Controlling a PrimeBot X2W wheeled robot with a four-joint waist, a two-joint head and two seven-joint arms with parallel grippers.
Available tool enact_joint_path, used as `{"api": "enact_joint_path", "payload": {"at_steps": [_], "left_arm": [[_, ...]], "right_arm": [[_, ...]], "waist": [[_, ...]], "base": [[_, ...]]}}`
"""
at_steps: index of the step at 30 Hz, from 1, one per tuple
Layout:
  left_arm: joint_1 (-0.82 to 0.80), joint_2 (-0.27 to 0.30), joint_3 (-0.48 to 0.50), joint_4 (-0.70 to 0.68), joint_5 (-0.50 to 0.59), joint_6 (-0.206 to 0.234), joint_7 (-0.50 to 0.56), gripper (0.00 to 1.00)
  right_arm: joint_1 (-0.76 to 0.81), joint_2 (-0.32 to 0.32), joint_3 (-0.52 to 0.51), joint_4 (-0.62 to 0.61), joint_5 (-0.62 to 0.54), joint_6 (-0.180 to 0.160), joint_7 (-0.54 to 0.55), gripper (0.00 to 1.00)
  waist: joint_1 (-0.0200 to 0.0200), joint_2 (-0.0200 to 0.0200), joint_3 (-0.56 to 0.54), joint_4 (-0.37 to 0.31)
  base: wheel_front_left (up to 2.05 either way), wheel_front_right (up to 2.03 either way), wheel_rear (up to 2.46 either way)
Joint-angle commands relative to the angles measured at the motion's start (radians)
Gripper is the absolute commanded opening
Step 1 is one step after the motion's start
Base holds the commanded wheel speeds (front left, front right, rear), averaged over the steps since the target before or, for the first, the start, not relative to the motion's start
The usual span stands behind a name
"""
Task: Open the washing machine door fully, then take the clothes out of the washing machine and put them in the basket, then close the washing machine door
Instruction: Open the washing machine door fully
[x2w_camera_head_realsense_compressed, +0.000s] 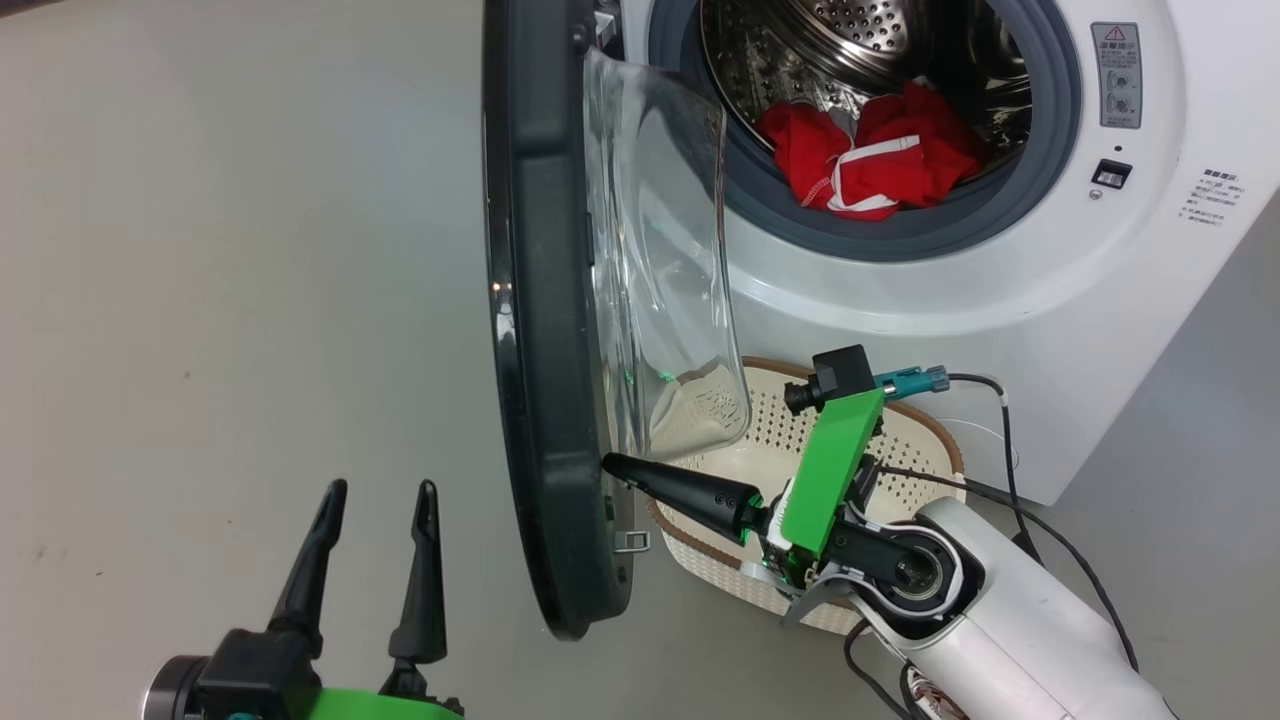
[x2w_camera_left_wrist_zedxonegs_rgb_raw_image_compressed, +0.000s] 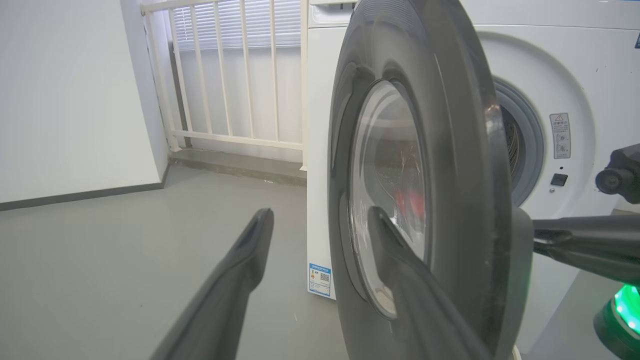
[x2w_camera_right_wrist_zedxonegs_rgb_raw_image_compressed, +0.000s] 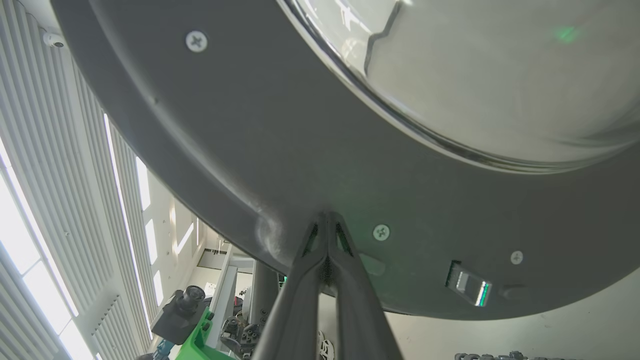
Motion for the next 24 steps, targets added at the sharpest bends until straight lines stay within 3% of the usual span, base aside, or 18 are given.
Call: {"api": "enact_joint_path", "payload": {"at_steps": [1,10,15,16,18,20,22,24], "left_arm": [[-0.013,0.017,0.029,-0.028,-0.008,0.008,0.002,1.00],[-0.014,0.020,0.030,-0.024,-0.018,0.012,-0.004,1.00],[-0.011,0.022,0.030,-0.025,-0.023,0.014,-0.007,1.00],[-0.010,0.023,0.031,-0.025,-0.024,0.014,-0.007,1.00],[-0.008,0.024,0.031,-0.028,-0.026,0.015,-0.009,1.00],[-0.004,0.026,0.033,-0.030,-0.029,0.015,-0.011,1.00],[0.000,0.028,0.036,-0.032,-0.032,0.017,-0.013,1.00],[0.001,0.029,0.039,-0.034,-0.035,0.019,-0.016,1.00]], "right_arm": [[-0.031,0.028,0.017,-0.027,0.012,0.008,-0.005,0.00],[-0.039,0.024,0.024,-0.018,-0.011,0.008,-0.029,0.00],[-0.054,-0.020,0.055,-0.031,-0.177,0.008,-0.144,0.03],[-0.055,-0.031,0.066,-0.031,-0.223,0.008,-0.178,0.14],[-0.050,-0.046,0.085,-0.038,-0.294,0.008,-0.235,0.25],[-0.050,-0.064,0.101,-0.041,-0.374,0.008,-0.300,0.48],[-0.050,-0.079,0.112,-0.039,-0.451,0.008,-0.367,1.00],[-0.050,-0.088,0.120,-0.035,-0.522,0.008,-0.427,1.00]], "waist": [[0.0000,0.0000,0.000,0.002],[0.0000,0.0000,0.001,-0.002],[0.0000,0.0000,-0.004,-0.008],[0.0000,0.0000,-0.005,-0.010],[0.0000,0.0000,-0.006,-0.013],[0.0000,0.0000,-0.007,-0.018],[0.0000,0.0000,-0.006,-0.024],[0.0000,0.0000,-0.006,-0.030]], "base": [[0.00,0.00,0.00],[0.00,0.00,0.00],[0.00,0.00,0.00],[0.00,0.00,0.00],[0.00,0.00,0.00],[0.00,0.00,0.00],[0.00,0.00,0.00],[0.00,0.00,0.00]]}}
